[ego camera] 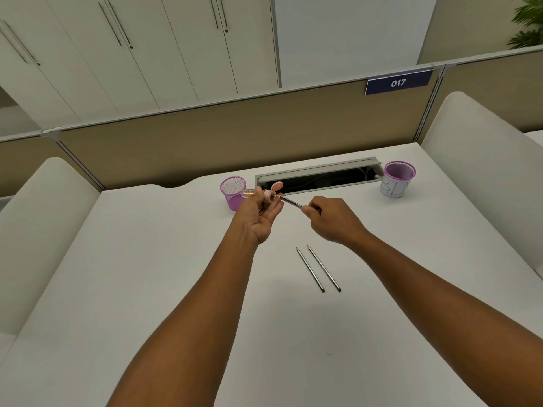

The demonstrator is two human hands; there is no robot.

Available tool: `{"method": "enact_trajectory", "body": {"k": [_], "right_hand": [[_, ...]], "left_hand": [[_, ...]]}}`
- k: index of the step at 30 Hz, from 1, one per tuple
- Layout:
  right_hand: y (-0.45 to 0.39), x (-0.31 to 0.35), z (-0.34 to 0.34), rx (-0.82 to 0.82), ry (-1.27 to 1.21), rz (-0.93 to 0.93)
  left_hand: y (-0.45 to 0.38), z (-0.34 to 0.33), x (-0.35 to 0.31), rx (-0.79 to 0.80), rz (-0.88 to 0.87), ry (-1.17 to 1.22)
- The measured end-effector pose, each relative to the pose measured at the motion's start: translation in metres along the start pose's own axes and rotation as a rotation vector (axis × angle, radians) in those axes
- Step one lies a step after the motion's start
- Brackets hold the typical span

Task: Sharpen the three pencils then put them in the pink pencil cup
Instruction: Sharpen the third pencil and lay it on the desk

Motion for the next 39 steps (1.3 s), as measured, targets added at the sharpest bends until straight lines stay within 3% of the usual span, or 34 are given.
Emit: {"method": "enact_trajectory", "body": {"k": [22, 25, 29, 31, 34, 39], "right_hand": [[0.009, 0.016, 0.005, -0.194, 0.235, 0.099], [0.005, 0.020, 0.005, -0.087, 0.198, -0.029], [0.005, 0.017, 0.010, 0.329, -0.417, -0.410], [0.005, 0.016, 0.013, 0.419, -0.465, -0.422], [0.005, 0.017, 0.012, 0.317, -0.342, -0.286], [0.001, 0.016, 0.005, -0.032, 0.007, -0.018]], "left_hand": [[0.006, -0.004, 0.009, 0.110, 0.002, -0.032], [0.004, -0.003, 0.009, 0.123, -0.003, -0.031], [0.001, -0.003, 0.007, 0.120, -0.017, -0.087], [0.000, -0.003, 0.007, 0.116, -0.021, -0.094], [-0.003, -0.004, 0.007, 0.111, -0.023, -0.077], [-0.005, -0.004, 0.007, 0.120, -0.008, -0.049]]}}
Point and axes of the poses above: each hand's wrist, its own y-axis away from the middle knuckle, its own z-axis out of the back of the hand, x = y × z, the point moved 3 cm from there along -y, towards the middle knuckle, and after that the axes turned 7 degrees about -z, right-handed, at the moved point
